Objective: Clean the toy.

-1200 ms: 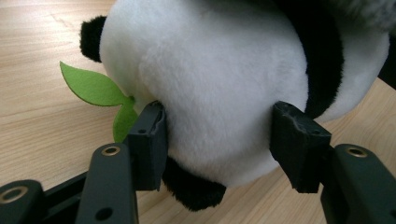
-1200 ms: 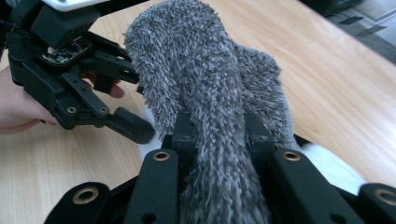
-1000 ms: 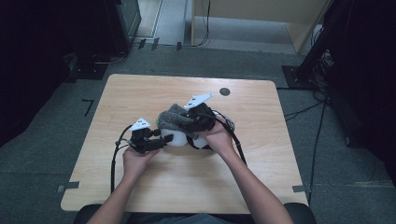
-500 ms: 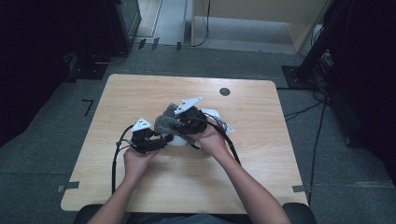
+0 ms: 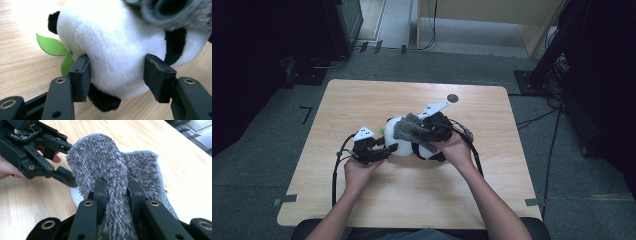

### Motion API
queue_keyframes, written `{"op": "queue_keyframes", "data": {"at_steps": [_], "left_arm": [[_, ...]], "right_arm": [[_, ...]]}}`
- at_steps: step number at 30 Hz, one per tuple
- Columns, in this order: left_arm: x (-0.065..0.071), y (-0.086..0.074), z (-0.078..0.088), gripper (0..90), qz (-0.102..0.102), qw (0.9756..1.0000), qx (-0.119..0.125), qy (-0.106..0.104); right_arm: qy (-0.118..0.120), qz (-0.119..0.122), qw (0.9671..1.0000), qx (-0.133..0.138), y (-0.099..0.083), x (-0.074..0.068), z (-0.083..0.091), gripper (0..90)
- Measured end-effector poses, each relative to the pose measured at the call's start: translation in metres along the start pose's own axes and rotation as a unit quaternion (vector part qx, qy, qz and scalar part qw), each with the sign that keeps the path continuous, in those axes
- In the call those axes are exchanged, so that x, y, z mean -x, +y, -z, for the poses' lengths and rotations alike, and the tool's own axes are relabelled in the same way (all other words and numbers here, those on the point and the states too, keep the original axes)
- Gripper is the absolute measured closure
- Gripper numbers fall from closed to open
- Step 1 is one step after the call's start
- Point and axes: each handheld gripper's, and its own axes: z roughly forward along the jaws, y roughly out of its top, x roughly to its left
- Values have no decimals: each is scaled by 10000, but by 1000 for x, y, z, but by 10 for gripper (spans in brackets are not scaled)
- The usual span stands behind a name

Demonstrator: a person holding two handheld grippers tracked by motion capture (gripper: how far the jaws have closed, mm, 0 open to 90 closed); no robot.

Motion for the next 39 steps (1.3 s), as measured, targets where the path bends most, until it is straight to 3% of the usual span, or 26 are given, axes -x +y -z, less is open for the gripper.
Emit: {"op": "queue_keyframes", "data": {"at_steps": [6,12,18,23,28,33,39], "left_arm": [[0,0,0,428,4,10000,-21,-2],[0,1,0,428,4,10000,-22,4],[-1,1,0,428,24,10000,-33,-14],[-1,1,1,428,47,10000,-39,-20],[0,2,1,428,57,10000,-30,-27],[0,2,1,431,51,10000,-39,-31],[0,2,1,434,51,10000,-33,-30]], "right_arm": [[-195,42,9996,197,-15,8,23,744],[-349,-188,9987,310,-32,19,42,746],[-467,-261,9981,322,-37,25,50,748],[-365,-332,9977,474,-33,21,52,753],[-214,-193,9980,571,-16,9,41,753],[-111,22,9989,458,1,-6,15,753],[68,67,9992,380,19,-15,-15,753]]}}
